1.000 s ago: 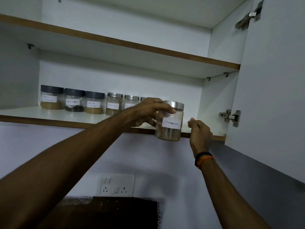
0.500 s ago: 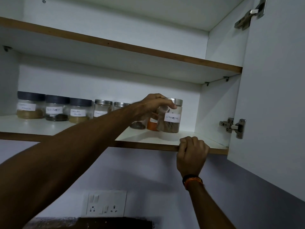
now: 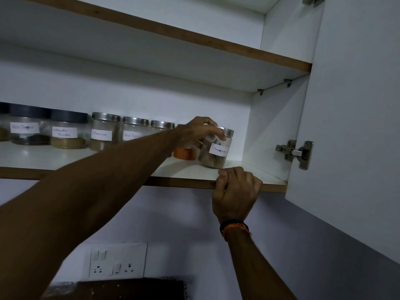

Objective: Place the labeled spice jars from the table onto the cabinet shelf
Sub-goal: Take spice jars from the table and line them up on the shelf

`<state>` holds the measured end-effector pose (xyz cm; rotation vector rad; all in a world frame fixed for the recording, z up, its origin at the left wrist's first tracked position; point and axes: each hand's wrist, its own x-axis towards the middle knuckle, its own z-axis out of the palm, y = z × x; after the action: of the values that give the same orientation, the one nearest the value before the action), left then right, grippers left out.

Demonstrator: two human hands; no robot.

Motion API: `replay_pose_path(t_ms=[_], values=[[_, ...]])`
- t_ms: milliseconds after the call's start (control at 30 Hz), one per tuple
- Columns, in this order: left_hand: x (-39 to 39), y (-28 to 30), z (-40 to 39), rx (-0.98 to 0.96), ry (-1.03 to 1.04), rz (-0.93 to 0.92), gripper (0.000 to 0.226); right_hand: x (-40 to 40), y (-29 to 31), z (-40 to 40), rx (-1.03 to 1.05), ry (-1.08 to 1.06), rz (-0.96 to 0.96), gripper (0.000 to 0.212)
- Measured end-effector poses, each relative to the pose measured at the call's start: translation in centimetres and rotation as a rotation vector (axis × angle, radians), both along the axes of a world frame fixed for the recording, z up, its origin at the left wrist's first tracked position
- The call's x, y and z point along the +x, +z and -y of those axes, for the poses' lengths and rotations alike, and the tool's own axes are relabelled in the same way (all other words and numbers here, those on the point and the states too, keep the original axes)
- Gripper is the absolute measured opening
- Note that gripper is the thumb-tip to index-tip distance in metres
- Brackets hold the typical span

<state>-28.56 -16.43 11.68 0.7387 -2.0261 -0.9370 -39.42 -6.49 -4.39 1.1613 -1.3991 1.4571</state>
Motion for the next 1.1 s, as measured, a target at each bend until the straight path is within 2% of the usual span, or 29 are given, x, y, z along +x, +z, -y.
replay_pose_path(t_ms=[200,300,500,600,800,1100], values=[[-1.5,0.0,0.7,-0.016,0.020,0.054,0.044,-0.3,-0.2,0.3,-0.028,-0.008,0.004,0.035],[-1.4,1.0,0.7,-0.102,0.063,0.153,0.025,-0.2,-0.1,0.4,-0.047,-0.002,0.007,0.036],[-1.2,3.3,0.5,-0.474,0.137,0.479,0.040,-0.1,-0.1,0.5,-0.066,-0.003,-0.007,0.034],[-1.2,4.1,1.2,-0.574,0.132,0.582,0.041,-0.1,-0.2,0.6,-0.064,-0.004,-0.002,0.034],[-1.6,4.0,3.0,-0.697,0.185,0.629,0.040,-0.3,-0.2,0.8,-0.077,-0.005,-0.006,0.036],[-1.6,3.6,4.9,-0.759,0.265,0.690,0.035,-0.3,-0.3,0.8,-0.075,-0.016,-0.012,0.035]])
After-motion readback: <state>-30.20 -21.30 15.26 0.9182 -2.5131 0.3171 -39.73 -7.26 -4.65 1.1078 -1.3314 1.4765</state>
